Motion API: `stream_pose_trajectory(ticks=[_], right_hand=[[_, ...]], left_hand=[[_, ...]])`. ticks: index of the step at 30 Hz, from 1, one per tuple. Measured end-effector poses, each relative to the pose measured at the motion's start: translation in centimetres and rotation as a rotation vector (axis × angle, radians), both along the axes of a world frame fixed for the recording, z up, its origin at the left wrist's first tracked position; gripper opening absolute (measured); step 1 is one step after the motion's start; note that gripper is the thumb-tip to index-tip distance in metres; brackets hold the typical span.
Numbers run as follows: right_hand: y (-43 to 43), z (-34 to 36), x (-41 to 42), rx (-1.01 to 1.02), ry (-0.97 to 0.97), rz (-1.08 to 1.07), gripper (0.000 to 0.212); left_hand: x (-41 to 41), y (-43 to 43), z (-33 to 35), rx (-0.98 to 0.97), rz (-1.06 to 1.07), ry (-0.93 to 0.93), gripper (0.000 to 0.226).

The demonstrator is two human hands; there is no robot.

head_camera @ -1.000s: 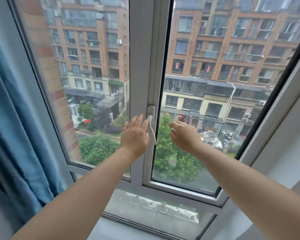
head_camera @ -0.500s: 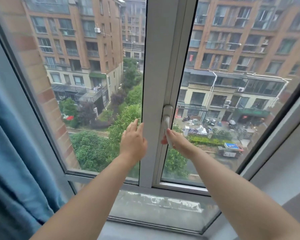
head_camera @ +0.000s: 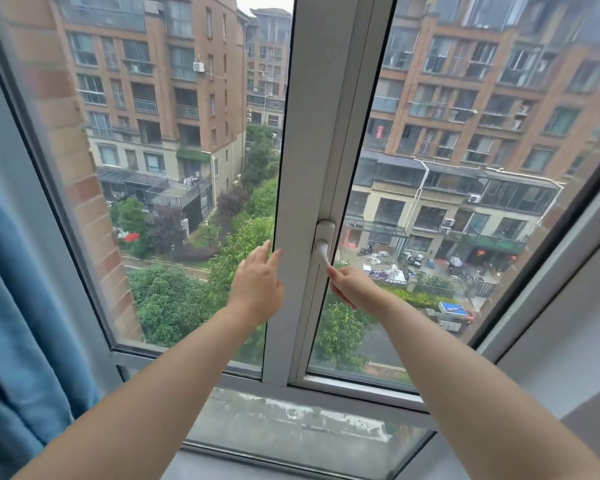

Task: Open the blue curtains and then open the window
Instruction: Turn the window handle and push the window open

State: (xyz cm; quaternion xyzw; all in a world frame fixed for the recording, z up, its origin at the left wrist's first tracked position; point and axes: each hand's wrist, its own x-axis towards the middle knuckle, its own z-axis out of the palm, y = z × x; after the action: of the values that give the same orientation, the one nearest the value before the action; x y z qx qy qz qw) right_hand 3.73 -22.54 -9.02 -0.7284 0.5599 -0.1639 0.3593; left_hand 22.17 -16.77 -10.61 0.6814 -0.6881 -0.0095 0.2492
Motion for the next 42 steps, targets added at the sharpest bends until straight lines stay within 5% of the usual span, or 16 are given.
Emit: stream_pose_trajectory(ticks=[5, 12, 18, 24, 34, 42], right_hand=[[0.1, 0.3, 0.1, -0.023, 0.084, -0.009, 0.044], [-0.2, 6.0, 0.1, -0.219, 0.596, 0.039, 0.042], [-0.4, 5.7, 0.0, -0.228, 0.619, 0.097, 0.037], [-1.0, 6.0, -1.5, -0.276, 0.711, 0.217, 0.061], [-2.2, 15.3, -9.0, -1.310, 0.660, -0.114, 0.019], [-4.1, 17.0, -13.2, -1.112, 0.867, -0.300, 0.107]], left_hand=[[0.2, -0.4, 0.4, 0.012, 0.004, -0.084, 0.062], [0.1, -0.5, 1.1, 0.052, 0.008, -0.138, 0.064], [-0.3, -0.9, 1.7, -0.037, -0.060, -0.232, 0.063], [-0.7, -2.2, 4.2, -0.206, -0.161, -0.336, 0.060], [-9.4, -7.3, 13.0, -0.559, -0.272, -0.396, 0.059], [-13.2, -10.4, 17.1, -0.518, -0.131, -0.555, 0.098]])
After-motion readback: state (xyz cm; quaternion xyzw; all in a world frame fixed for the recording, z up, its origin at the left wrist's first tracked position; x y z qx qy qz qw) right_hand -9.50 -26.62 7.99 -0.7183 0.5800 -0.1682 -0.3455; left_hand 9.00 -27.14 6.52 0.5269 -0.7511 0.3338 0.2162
